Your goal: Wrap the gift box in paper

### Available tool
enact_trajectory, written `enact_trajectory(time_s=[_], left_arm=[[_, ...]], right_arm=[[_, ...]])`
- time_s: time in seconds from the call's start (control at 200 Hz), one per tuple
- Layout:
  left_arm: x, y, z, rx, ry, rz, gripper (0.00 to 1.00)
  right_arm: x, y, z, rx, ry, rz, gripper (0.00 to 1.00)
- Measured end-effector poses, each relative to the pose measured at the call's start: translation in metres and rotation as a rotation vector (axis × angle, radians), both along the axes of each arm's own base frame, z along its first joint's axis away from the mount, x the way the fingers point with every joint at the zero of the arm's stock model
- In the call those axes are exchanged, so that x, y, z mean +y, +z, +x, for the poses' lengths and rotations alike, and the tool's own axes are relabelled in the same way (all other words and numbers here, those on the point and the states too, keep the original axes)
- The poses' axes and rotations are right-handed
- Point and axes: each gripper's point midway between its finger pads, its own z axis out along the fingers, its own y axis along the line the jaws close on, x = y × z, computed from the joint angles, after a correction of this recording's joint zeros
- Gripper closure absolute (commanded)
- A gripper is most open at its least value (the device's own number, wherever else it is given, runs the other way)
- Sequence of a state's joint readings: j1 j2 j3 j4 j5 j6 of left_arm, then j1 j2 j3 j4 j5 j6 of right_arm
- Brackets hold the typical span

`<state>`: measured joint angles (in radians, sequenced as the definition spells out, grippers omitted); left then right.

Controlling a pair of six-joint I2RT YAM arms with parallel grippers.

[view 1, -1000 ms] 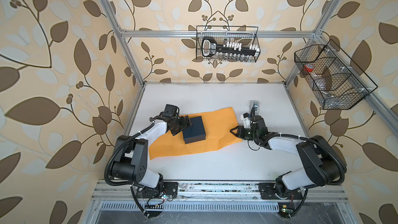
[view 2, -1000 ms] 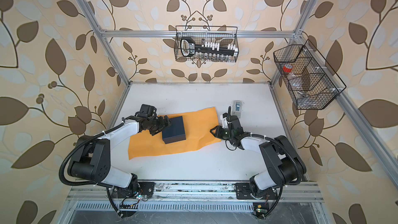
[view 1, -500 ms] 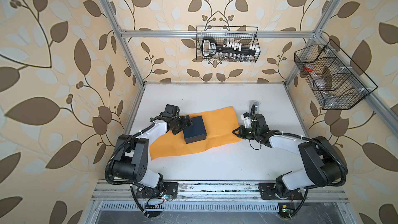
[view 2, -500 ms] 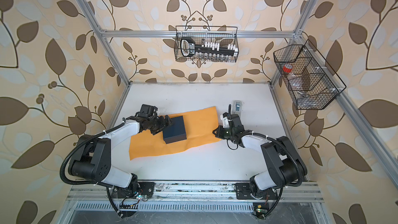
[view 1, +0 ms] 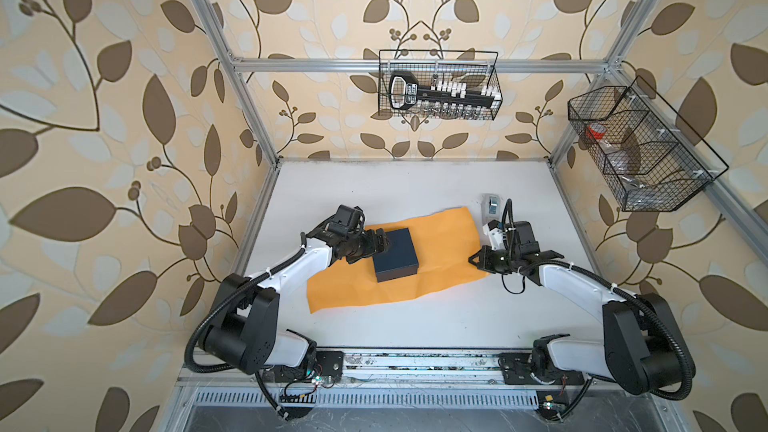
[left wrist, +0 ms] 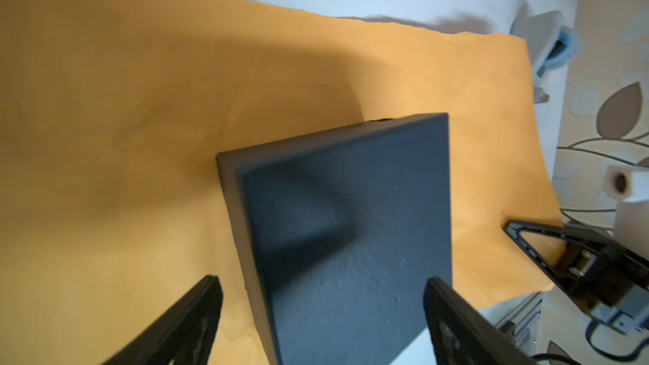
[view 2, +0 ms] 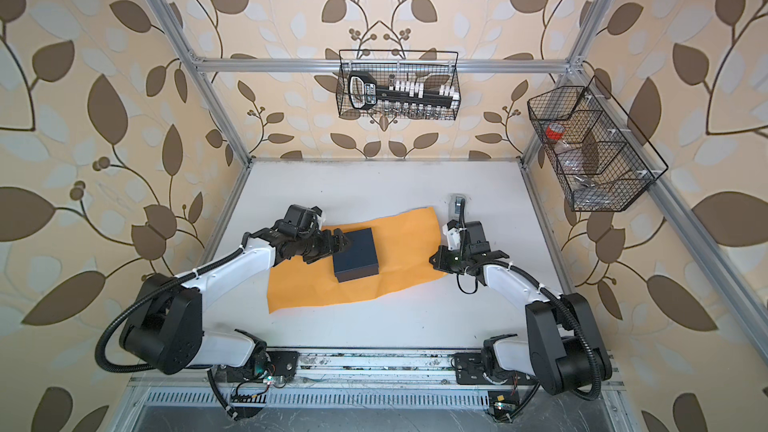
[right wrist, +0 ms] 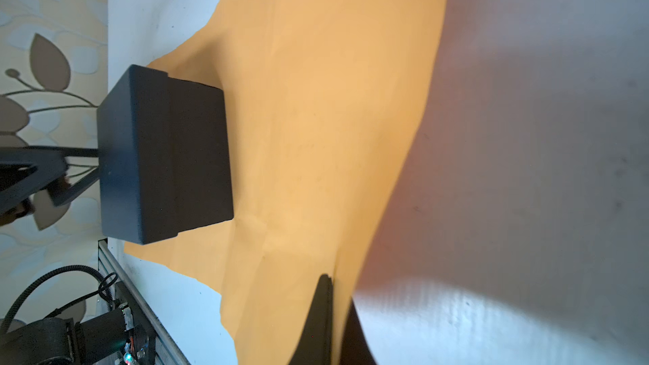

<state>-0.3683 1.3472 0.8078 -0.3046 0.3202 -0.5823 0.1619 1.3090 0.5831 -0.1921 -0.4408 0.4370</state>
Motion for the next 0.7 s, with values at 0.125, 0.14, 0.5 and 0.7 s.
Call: enact_trajectory(time_s=[0.125, 0.14, 0.5, 0.7], left_arm=[[0.014, 0.005, -0.019, -0.007, 0.051, 0.013, 0.19], [0.015, 0.005, -0.022, -0.002, 0.061, 0.012, 0.21], [0.032, -0.049, -0.057, 0.166, 0.103, 0.076, 0.43], [0.032, -0.061, -0.056, 0.191, 0.105, 0.089, 0.49]], right_arm=[[-0.013, -0.005, 0.0, 0.021, -0.03, -0.014, 1.0], [-0.014, -0.005, 0.0, 0.024, -0.032, -0.015, 0.99], [-0.033, -0.001, 0.003, 0.013, -0.108, -0.111, 0.36], [-0.045, 0.055, 0.004, -0.177, -0.18, -0.186, 0.47]])
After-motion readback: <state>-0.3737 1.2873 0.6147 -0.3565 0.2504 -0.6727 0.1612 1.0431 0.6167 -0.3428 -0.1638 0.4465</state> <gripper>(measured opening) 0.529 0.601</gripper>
